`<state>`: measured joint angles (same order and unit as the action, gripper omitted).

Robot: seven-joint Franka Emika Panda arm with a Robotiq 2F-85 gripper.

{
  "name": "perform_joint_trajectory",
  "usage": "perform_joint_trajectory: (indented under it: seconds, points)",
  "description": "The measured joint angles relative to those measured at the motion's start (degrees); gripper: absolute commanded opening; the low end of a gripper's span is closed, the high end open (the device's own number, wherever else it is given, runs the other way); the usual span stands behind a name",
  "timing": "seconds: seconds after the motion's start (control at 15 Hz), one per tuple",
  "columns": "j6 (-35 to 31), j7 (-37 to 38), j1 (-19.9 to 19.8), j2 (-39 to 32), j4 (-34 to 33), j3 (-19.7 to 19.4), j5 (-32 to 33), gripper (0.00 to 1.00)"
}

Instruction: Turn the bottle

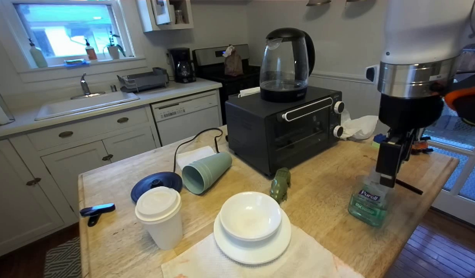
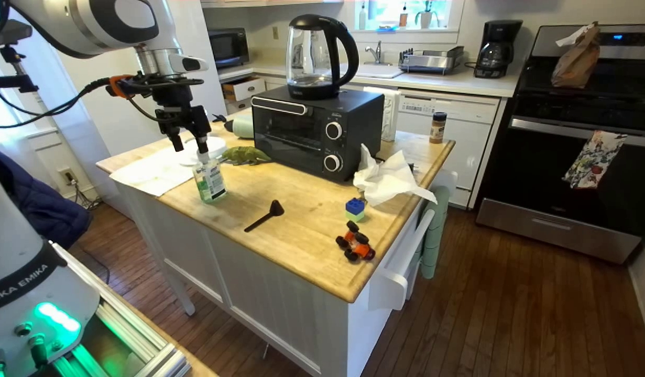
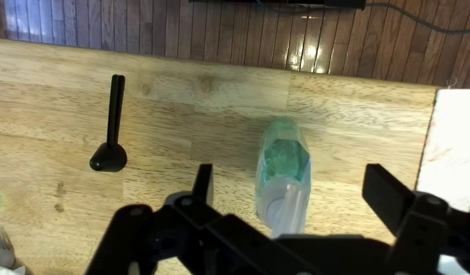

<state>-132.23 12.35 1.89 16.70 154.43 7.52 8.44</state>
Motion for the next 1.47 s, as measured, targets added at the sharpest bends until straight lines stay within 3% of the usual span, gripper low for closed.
perform_joint_trajectory:
  seconds: [0.4,0.47,0.53,0.8,0.87,0.93,1.07,1.27,1.47]
  points:
    - [-3.6,1.3,-0.3,0.0,0.0,0.0,0.0,1.0]
    - [-4.4,1.5,-0.3,0.0,0.0,0.0,0.0,0.93]
    - [-5.0,1.7,-0.3,0.0,0.0,0.0,0.0,0.74]
    - [-7.1,1.8,-0.3,0.0,0.0,0.0,0.0,0.44]
    - [-7.5,1.8,-0.3,0.0,0.0,0.0,0.0,0.57]
    - [-7.8,1.8,-0.3,0.0,0.0,0.0,0.0,0.82]
    - [-8.2,1.8,-0.3,0.0,0.0,0.0,0.0,0.83]
    - [-8.3,1.8,-0.3,0.0,0.0,0.0,0.0,0.99]
    - [-7.5,1.8,-0.3,0.1,0.0,0.0,0.0,1.0]
